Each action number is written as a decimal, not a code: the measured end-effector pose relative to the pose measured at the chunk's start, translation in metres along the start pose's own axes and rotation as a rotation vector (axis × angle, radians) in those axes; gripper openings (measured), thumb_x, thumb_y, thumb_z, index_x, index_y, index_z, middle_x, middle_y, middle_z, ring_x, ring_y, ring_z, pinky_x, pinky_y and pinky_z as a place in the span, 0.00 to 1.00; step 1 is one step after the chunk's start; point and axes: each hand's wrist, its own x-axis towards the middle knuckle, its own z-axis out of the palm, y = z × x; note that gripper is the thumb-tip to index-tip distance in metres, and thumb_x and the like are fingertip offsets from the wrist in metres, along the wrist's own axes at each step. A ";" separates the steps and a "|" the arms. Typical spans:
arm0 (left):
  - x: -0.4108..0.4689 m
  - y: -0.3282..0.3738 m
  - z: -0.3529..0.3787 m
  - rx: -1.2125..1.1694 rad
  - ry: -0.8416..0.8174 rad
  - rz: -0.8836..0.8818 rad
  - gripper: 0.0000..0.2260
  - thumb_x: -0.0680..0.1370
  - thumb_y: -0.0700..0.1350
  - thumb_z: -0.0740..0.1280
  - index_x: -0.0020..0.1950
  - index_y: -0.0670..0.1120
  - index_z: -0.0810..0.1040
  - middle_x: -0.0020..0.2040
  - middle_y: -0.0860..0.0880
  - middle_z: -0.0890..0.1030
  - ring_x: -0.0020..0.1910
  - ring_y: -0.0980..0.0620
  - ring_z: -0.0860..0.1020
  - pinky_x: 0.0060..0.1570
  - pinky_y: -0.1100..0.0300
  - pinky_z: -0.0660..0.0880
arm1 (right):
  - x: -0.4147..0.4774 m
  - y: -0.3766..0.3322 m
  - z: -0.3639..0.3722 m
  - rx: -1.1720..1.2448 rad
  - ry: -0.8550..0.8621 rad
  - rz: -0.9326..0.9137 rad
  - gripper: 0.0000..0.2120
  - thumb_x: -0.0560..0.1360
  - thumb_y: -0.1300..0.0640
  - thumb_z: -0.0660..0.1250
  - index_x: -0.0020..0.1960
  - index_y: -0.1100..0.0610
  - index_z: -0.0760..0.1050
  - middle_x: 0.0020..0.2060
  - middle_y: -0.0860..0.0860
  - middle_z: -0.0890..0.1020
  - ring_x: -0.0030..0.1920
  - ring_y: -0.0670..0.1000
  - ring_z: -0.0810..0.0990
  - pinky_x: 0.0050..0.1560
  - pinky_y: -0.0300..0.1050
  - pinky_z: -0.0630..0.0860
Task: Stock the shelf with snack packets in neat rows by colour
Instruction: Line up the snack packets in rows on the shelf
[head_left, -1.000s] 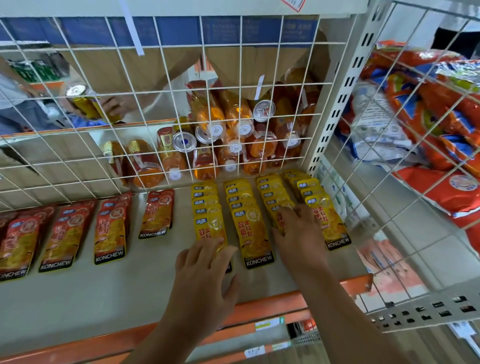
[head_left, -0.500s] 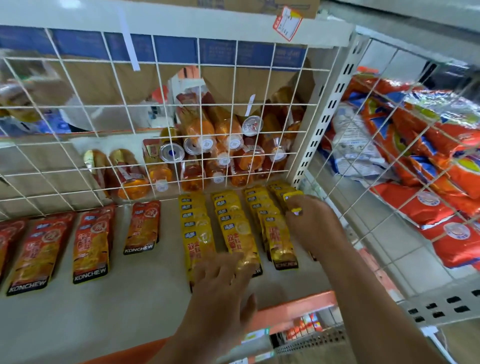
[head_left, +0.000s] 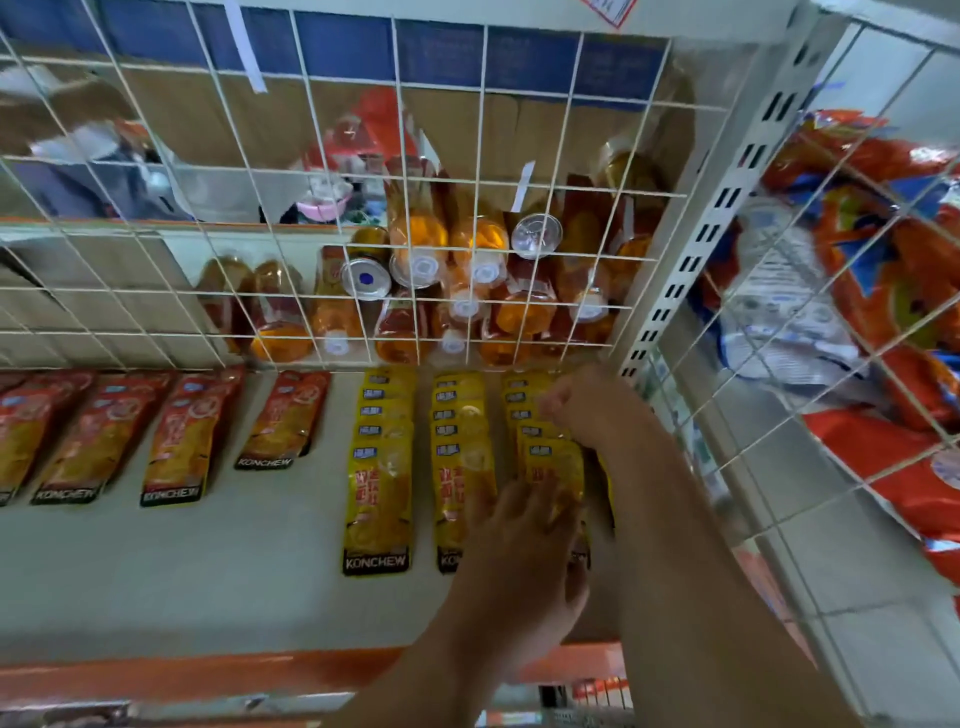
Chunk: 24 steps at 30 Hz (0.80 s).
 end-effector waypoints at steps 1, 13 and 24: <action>0.000 -0.001 0.001 0.008 -0.005 -0.010 0.24 0.75 0.56 0.64 0.70 0.51 0.76 0.69 0.50 0.75 0.64 0.44 0.74 0.63 0.39 0.69 | 0.000 -0.002 -0.001 -0.004 -0.031 0.002 0.10 0.80 0.62 0.64 0.56 0.58 0.83 0.53 0.55 0.84 0.54 0.54 0.81 0.51 0.44 0.75; -0.005 -0.003 0.004 -0.008 0.011 -0.022 0.23 0.76 0.57 0.65 0.70 0.53 0.76 0.70 0.51 0.73 0.64 0.47 0.74 0.61 0.43 0.69 | 0.011 -0.011 0.010 -0.136 -0.093 -0.048 0.13 0.77 0.62 0.69 0.44 0.45 0.85 0.54 0.46 0.85 0.53 0.48 0.82 0.60 0.47 0.79; -0.008 -0.003 0.003 -0.022 0.035 -0.010 0.23 0.75 0.58 0.65 0.69 0.53 0.76 0.69 0.50 0.73 0.63 0.46 0.75 0.59 0.42 0.72 | 0.011 -0.004 0.009 0.041 -0.044 0.006 0.13 0.78 0.64 0.67 0.42 0.50 0.85 0.49 0.51 0.85 0.50 0.51 0.83 0.58 0.48 0.79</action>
